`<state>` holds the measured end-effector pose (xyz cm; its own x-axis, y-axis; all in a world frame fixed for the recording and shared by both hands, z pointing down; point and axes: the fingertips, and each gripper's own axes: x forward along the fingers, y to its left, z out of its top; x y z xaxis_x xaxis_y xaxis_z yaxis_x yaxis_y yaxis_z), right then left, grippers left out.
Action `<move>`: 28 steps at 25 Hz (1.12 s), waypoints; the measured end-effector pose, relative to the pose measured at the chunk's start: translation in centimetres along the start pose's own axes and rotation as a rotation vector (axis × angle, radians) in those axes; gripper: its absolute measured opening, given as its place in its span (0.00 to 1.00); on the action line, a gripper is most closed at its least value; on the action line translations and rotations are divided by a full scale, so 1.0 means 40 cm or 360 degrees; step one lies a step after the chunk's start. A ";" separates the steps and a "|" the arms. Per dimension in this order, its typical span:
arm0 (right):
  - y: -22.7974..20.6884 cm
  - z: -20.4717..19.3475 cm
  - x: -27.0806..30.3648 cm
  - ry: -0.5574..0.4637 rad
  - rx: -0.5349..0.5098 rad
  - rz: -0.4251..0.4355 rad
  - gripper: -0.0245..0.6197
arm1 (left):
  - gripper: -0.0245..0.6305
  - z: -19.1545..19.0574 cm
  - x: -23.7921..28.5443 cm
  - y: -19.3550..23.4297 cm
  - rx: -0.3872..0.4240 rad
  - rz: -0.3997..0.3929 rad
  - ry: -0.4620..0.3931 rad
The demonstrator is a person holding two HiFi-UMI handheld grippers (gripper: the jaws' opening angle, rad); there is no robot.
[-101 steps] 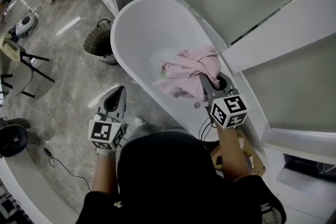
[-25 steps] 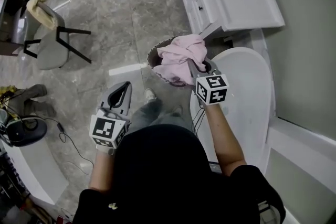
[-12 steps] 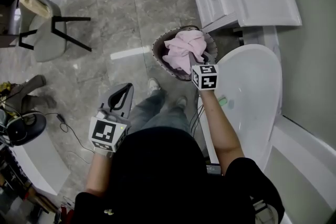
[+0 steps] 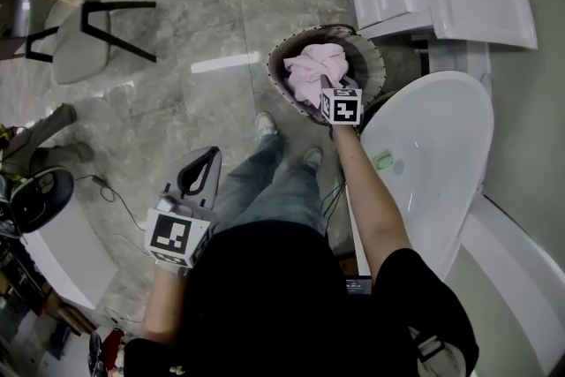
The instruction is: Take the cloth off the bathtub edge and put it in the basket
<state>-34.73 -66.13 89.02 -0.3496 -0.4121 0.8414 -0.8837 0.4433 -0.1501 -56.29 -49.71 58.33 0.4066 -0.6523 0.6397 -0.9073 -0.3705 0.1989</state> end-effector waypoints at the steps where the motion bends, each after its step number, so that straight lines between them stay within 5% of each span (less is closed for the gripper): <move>1: 0.000 -0.012 0.024 0.0022 0.0004 0.0001 0.18 | 0.05 -0.013 0.000 0.002 -0.0020 0.0009 0.0017; 8: -0.026 -0.121 0.170 0.0195 0.0029 -0.0028 0.20 | 0.05 -0.101 0.010 0.003 -0.0143 0.0084 0.0112; 13: -0.045 -0.181 0.247 0.0314 -0.0018 -0.0052 0.22 | 0.05 -0.159 0.019 0.012 -0.0077 0.0083 0.0120; 17: -0.060 -0.215 0.277 0.0410 0.0022 -0.0054 0.31 | 0.05 -0.169 0.025 -0.005 -0.0204 0.0124 0.0151; 25: -0.038 -0.170 0.261 0.0337 -0.0040 -0.0045 0.35 | 0.05 -0.168 0.020 -0.015 -0.0259 0.0143 0.0136; 28: -0.028 -0.164 0.251 0.0336 -0.0037 -0.0036 0.35 | 0.05 -0.170 0.017 -0.015 -0.0148 0.0113 0.0097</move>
<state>-35.20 -65.54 101.04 -0.2548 -0.2471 0.9349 -0.8824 0.4549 -0.1202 -56.20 -45.43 63.71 0.3363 -0.6324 0.6979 -0.9407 -0.2599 0.2178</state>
